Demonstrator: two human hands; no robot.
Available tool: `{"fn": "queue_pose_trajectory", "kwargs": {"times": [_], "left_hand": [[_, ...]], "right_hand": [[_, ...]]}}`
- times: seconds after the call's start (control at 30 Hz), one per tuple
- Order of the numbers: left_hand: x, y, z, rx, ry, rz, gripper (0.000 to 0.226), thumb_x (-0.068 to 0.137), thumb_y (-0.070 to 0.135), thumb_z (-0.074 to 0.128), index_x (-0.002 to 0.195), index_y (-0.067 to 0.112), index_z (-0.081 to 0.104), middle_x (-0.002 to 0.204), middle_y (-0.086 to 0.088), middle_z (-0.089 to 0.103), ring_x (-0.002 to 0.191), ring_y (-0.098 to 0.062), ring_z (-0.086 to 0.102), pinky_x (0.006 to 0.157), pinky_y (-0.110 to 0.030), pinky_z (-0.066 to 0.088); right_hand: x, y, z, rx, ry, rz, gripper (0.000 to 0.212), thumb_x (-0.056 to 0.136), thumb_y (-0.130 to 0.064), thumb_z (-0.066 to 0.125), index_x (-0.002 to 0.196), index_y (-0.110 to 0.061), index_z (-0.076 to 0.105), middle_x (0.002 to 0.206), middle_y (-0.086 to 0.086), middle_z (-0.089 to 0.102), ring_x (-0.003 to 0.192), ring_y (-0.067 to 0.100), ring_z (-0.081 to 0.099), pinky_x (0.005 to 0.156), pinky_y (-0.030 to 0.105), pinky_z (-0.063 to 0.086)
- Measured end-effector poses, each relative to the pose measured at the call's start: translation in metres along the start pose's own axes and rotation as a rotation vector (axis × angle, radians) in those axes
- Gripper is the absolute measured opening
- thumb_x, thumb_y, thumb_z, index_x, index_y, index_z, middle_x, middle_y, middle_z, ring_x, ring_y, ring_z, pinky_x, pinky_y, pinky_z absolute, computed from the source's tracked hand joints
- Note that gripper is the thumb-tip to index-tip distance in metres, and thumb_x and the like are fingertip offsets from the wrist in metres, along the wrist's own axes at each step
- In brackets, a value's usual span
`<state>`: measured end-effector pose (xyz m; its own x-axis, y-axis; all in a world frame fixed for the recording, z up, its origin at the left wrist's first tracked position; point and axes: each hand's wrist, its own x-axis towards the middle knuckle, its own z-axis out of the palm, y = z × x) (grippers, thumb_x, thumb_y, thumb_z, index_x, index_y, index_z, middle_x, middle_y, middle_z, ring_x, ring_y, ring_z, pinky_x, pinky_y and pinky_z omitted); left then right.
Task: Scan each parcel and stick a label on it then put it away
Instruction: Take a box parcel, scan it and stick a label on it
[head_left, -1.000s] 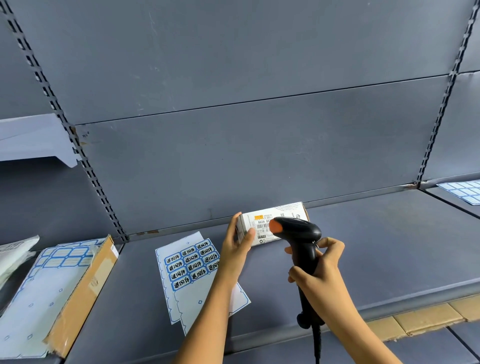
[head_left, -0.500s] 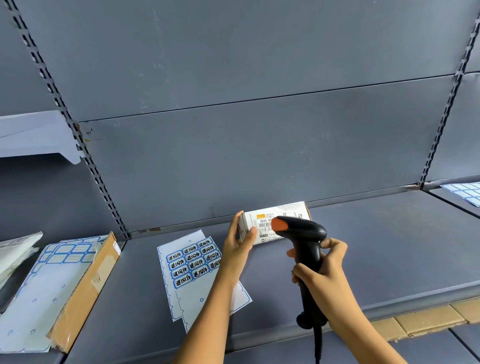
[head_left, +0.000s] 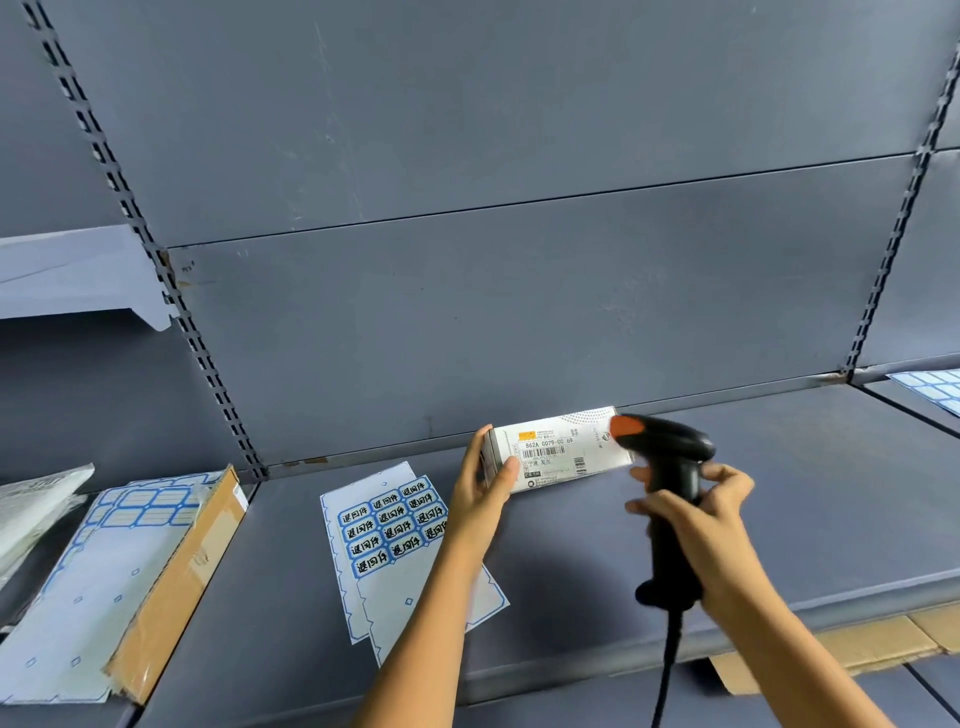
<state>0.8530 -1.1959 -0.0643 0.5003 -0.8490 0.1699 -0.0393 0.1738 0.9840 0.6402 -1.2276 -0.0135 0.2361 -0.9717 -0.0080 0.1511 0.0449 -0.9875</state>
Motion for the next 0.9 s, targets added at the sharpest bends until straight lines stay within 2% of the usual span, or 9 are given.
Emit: {"fn": "queue_pose_trajectory", "kwargs": {"times": [0.13,0.3,0.4,0.47,0.53,0.6,0.67,0.8,0.9], "left_hand": [[0.001,0.0,0.0,-0.015,0.002,-0.006,0.048,0.078,0.038,0.064,0.122,0.048,0.047,0.12,0.017,0.063,0.116,-0.007,0.058,0.105,-0.041,0.043],[0.0,0.002,-0.001,-0.011,-0.008,-0.014,0.054,0.075,0.044,0.066,0.126,0.045,0.046,0.124,0.011,0.062,0.116,-0.006,0.058,0.105,-0.041,0.043],[0.0,0.002,-0.001,-0.01,-0.01,-0.013,0.051,0.079,0.038,0.063,0.127,0.043,0.045,0.125,0.01,0.062,0.115,-0.006,0.058,0.104,-0.041,0.044],[0.0,0.002,-0.001,-0.015,-0.012,-0.012,0.049,0.079,0.036,0.063,0.125,0.043,0.046,0.123,0.011,0.062,0.115,-0.007,0.058,0.104,-0.04,0.044],[0.0,0.002,-0.001,-0.021,-0.012,-0.008,0.048,0.079,0.035,0.063,0.124,0.043,0.047,0.122,0.011,0.063,0.115,-0.007,0.059,0.104,-0.04,0.044],[-0.001,0.002,-0.001,-0.022,-0.013,-0.005,0.048,0.079,0.036,0.063,0.123,0.044,0.047,0.124,0.01,0.062,0.115,-0.007,0.058,0.104,-0.04,0.044],[-0.001,0.002,-0.001,-0.022,-0.014,-0.004,0.047,0.079,0.037,0.063,0.122,0.046,0.047,0.124,0.01,0.062,0.116,-0.007,0.058,0.104,-0.04,0.044],[-0.001,0.002,-0.001,-0.032,-0.01,-0.009,0.049,0.076,0.042,0.066,0.121,0.047,0.048,0.121,0.016,0.063,0.116,-0.005,0.057,0.104,-0.041,0.044],[-0.002,0.002,-0.001,-0.013,-0.011,-0.009,0.058,0.069,0.051,0.068,0.123,0.047,0.048,0.122,0.014,0.063,0.117,-0.007,0.057,0.104,-0.041,0.044]], "right_hand": [[0.049,0.01,-0.028,0.079,0.133,0.164,0.045,0.084,0.002,0.059,0.098,-0.022,0.025,0.099,0.004,0.07,0.082,0.022,0.061,0.07,0.034,0.041],[0.076,0.023,-0.04,0.043,0.11,0.31,0.047,0.083,-0.005,0.065,0.109,-0.019,0.028,0.093,0.013,0.066,0.085,0.026,0.063,0.07,0.038,0.044],[0.08,0.019,-0.038,-0.064,0.072,0.33,0.046,0.084,-0.008,0.066,0.11,-0.016,0.028,0.091,0.014,0.058,0.079,0.024,0.059,0.07,0.039,0.044],[0.08,0.014,-0.034,-0.252,0.094,0.314,0.047,0.085,-0.014,0.065,0.109,-0.014,0.026,0.093,0.013,0.047,0.079,0.025,0.051,0.069,0.037,0.041],[0.079,0.013,-0.031,-0.443,0.165,0.259,0.052,0.083,-0.021,0.065,0.114,-0.013,0.024,0.105,0.015,0.04,0.092,0.031,0.046,0.075,0.038,0.04],[0.077,0.017,-0.032,-0.512,0.233,0.227,0.063,0.08,-0.03,0.066,0.124,-0.012,0.025,0.119,0.019,0.035,0.111,0.034,0.04,0.086,0.041,0.038],[0.077,0.023,-0.034,-0.516,0.249,0.189,0.07,0.078,-0.037,0.065,0.129,-0.011,0.025,0.129,0.019,0.031,0.117,0.034,0.035,0.091,0.042,0.036],[0.078,0.022,-0.038,-0.473,0.249,0.207,0.062,0.086,-0.023,0.063,0.131,-0.011,0.022,0.132,0.026,0.032,0.106,0.034,0.036,0.083,0.038,0.035],[0.08,0.021,-0.04,-0.484,0.304,0.109,0.06,0.084,-0.019,0.066,0.128,-0.01,0.026,0.13,0.024,0.038,0.126,0.035,0.028,0.092,0.043,0.036]]}}
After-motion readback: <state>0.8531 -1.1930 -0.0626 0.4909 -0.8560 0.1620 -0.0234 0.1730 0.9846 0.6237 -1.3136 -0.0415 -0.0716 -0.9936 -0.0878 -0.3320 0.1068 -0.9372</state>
